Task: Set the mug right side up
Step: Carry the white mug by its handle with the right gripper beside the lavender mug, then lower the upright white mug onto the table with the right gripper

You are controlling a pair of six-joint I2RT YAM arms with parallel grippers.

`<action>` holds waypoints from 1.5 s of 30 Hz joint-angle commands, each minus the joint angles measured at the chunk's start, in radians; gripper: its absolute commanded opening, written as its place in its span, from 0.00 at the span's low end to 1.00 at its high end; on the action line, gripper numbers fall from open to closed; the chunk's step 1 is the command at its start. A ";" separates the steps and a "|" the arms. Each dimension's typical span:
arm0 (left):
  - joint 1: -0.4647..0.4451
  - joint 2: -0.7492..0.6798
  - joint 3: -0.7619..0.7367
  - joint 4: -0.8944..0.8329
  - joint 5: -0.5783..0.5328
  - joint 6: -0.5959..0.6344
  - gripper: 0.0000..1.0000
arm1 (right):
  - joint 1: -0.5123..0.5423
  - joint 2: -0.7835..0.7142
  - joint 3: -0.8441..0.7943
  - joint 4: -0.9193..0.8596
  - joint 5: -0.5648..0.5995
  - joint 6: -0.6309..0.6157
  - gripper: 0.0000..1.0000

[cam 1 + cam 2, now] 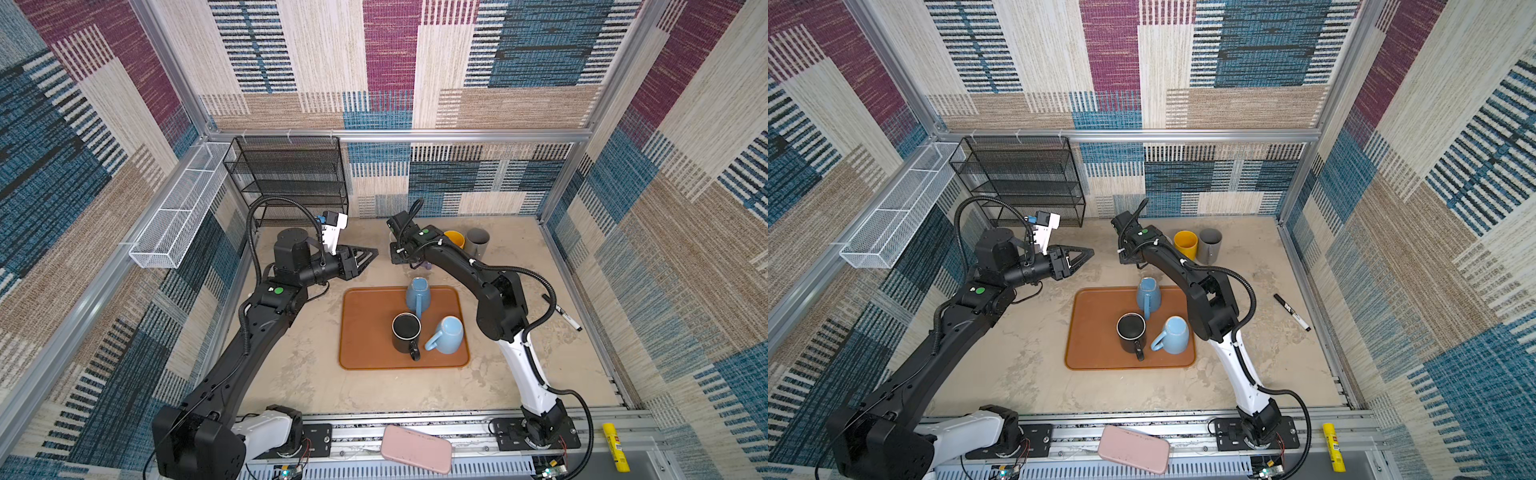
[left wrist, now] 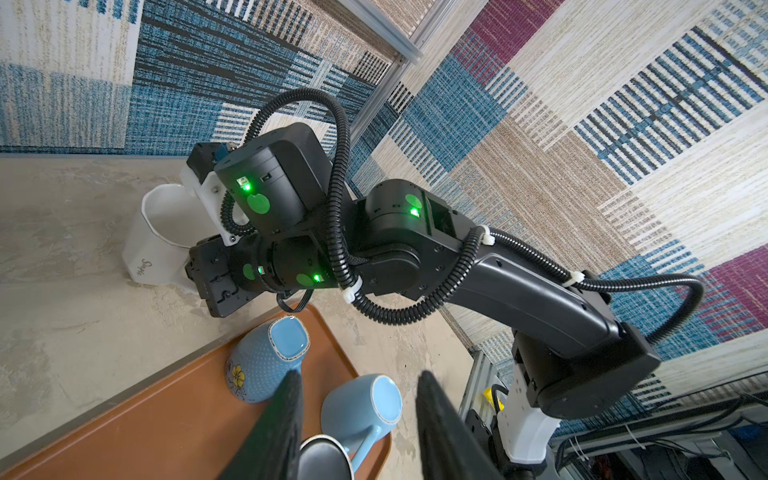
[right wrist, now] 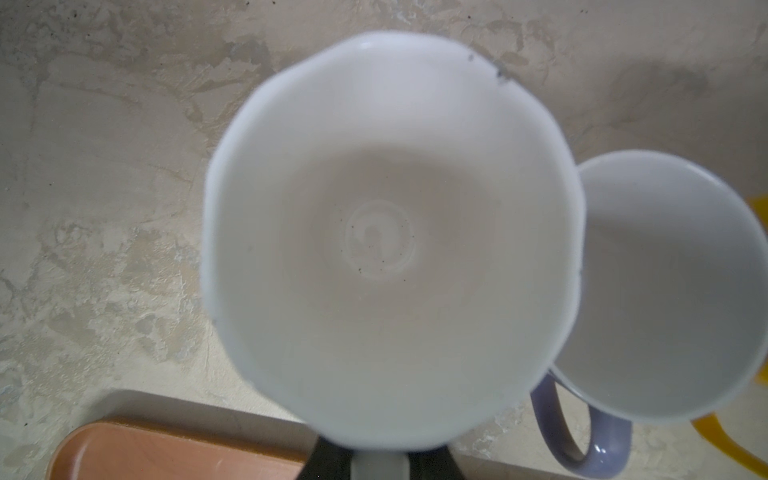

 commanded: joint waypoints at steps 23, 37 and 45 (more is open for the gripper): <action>0.000 -0.002 0.014 -0.018 0.001 0.055 0.42 | 0.002 0.061 0.072 -0.008 -0.029 0.005 0.00; 0.000 -0.012 0.024 -0.035 -0.018 0.064 0.42 | 0.002 0.063 0.088 -0.017 -0.047 -0.004 0.00; 0.000 -0.011 0.026 -0.034 -0.017 0.063 0.42 | 0.002 0.061 0.093 -0.020 -0.052 -0.007 0.00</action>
